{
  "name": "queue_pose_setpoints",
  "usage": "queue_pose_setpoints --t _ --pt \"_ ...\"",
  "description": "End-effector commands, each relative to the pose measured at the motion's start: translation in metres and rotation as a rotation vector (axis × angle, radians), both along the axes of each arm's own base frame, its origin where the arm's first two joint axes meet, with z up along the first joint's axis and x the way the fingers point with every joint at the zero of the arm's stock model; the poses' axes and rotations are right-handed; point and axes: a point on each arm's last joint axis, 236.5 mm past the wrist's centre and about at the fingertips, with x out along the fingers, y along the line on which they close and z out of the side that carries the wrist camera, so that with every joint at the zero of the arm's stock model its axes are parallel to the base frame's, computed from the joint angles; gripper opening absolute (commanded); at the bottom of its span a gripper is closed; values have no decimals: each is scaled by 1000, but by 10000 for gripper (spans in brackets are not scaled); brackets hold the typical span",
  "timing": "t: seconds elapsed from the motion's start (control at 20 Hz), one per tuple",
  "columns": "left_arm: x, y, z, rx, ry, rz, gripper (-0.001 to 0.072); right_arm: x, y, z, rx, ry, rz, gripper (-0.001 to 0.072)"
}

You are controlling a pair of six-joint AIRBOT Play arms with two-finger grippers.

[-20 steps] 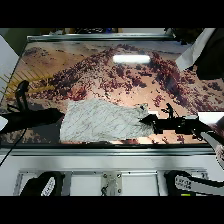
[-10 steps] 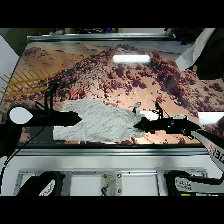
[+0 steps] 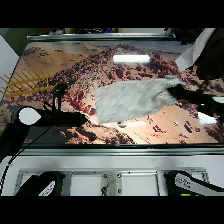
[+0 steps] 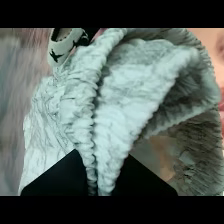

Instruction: Fold the clothes and pants, and hang the long-sleeved shirts on hangers.

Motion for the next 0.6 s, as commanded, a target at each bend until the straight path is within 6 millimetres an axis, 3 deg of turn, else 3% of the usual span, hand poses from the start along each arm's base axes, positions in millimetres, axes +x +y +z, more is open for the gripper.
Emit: queue_pose_setpoints --t 0.0,0.15,0.3,0.45,0.55 --pt "11 0 4 -17 -24 48 11 -17 -153 51 -92 -91 -411 26" --pt "18 0 7 -27 -38 79 11 -61 -209 39 -139 -7 -556 26" --pt "16 -1 7 -34 -26 82 11 -110 -237 24 -191 103 -697 25" --pt "15 -1 6 -33 -24 81 11 -157 -219 -9 -175 279 -759 26" --pt "16 -1 7 -34 -26 82 11 -192 -179 -43 -128 438 -716 26"
